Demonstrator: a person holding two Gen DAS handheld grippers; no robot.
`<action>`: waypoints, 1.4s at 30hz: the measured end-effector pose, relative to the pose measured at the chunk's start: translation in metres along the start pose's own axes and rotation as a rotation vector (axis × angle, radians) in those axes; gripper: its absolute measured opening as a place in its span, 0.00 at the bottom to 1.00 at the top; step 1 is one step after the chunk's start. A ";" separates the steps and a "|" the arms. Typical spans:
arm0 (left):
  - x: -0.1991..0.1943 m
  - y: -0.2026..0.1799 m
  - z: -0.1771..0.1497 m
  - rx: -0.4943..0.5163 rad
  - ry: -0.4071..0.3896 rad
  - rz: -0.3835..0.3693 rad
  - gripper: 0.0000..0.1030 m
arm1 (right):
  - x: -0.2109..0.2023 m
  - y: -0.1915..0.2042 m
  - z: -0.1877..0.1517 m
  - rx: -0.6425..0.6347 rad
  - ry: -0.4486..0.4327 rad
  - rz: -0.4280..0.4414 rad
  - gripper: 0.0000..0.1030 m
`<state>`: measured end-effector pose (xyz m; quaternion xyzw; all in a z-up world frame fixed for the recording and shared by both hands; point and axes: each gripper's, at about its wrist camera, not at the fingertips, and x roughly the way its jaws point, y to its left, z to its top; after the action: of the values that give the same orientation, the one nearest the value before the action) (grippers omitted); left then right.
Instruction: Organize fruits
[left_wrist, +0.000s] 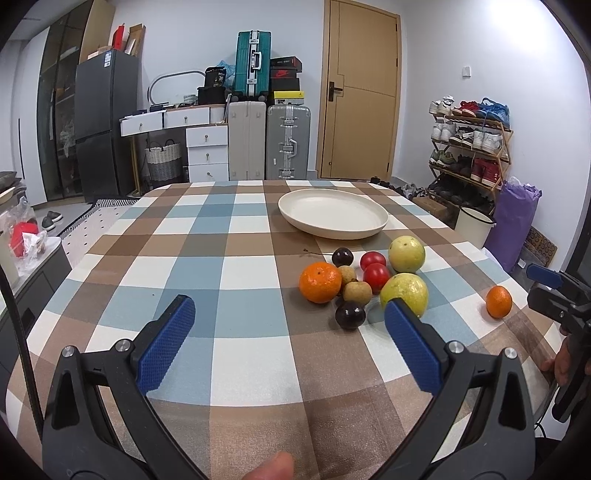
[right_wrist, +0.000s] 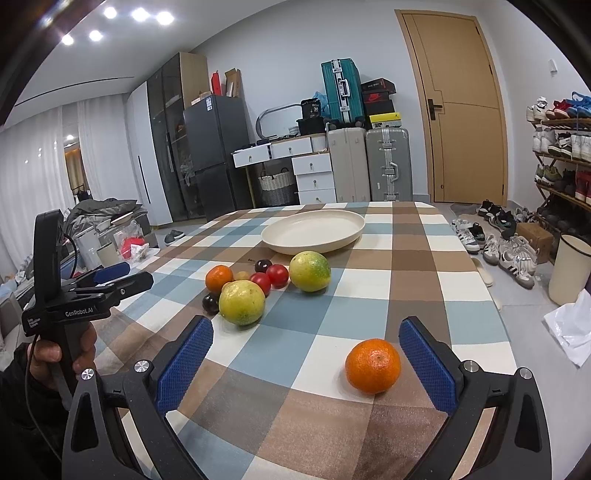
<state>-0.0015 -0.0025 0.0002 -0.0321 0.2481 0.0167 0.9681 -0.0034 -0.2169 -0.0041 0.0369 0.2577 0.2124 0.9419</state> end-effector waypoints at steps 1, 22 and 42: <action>0.000 0.000 0.000 0.001 -0.001 0.000 0.99 | 0.000 0.000 0.000 0.000 0.000 0.000 1.00; -0.004 0.002 0.002 -0.002 -0.007 -0.013 0.99 | 0.001 -0.002 -0.006 0.014 0.010 0.002 1.00; -0.005 0.002 0.002 -0.015 -0.014 -0.013 0.99 | 0.007 -0.003 -0.007 0.021 0.031 -0.020 1.00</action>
<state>-0.0046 -0.0005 0.0044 -0.0409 0.2408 0.0123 0.9696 -0.0006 -0.2170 -0.0138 0.0410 0.2748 0.2009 0.9394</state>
